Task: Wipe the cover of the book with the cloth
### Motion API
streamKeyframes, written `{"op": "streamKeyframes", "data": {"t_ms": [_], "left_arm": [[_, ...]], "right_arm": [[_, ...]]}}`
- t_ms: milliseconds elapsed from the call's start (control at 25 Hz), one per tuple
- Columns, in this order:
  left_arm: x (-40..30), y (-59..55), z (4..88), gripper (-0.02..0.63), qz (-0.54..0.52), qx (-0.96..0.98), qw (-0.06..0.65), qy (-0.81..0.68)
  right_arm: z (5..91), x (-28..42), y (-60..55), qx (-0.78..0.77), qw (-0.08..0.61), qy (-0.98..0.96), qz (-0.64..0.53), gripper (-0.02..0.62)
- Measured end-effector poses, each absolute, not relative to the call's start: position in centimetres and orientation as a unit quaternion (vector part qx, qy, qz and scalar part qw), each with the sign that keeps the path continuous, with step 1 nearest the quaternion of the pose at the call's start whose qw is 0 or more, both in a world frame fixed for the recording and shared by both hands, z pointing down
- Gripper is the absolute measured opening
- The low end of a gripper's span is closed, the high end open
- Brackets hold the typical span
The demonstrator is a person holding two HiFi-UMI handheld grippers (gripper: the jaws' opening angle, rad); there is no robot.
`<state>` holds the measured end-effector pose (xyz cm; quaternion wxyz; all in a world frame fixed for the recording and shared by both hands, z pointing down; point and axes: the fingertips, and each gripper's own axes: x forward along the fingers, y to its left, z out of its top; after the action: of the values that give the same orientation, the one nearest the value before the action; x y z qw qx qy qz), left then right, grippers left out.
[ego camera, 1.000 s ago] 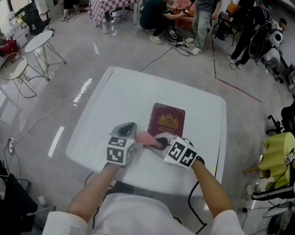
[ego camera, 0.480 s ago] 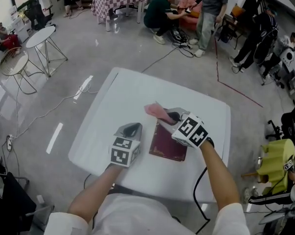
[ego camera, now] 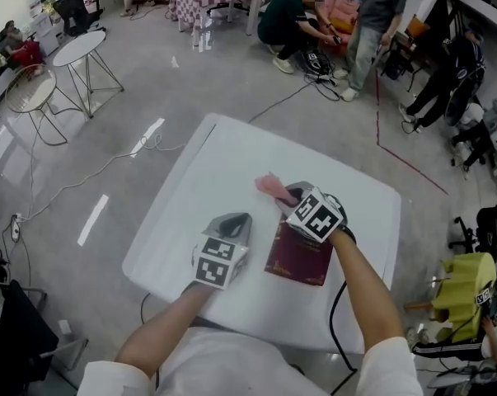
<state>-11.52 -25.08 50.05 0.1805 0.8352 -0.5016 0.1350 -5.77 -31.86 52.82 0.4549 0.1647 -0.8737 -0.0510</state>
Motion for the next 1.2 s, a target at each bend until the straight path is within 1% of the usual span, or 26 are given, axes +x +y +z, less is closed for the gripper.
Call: {"op": "streamKeyframes", "data": {"t_ms": [200, 400, 1200], "left_arm": [[-11.7, -25.6, 50.6, 0.006, 0.141, 0.837, 0.186, -0.494], [-11.8, -26.2, 51.2, 0.006, 0.141, 0.835, 0.190, -0.496], [-13.5, -24.0, 51.0, 0.006, 0.130, 0.817, 0.192, -0.528]], "right_arm": [[54.7, -6.0, -32.7, 0.142, 0.493, -0.856, -0.057, 0.047], [55.8, -5.8, -32.6, 0.126, 0.510, -0.849, -0.058, 0.046], [56.6, -7.2, -24.9, 0.056, 0.506, -0.859, -0.056, 0.046]]}}
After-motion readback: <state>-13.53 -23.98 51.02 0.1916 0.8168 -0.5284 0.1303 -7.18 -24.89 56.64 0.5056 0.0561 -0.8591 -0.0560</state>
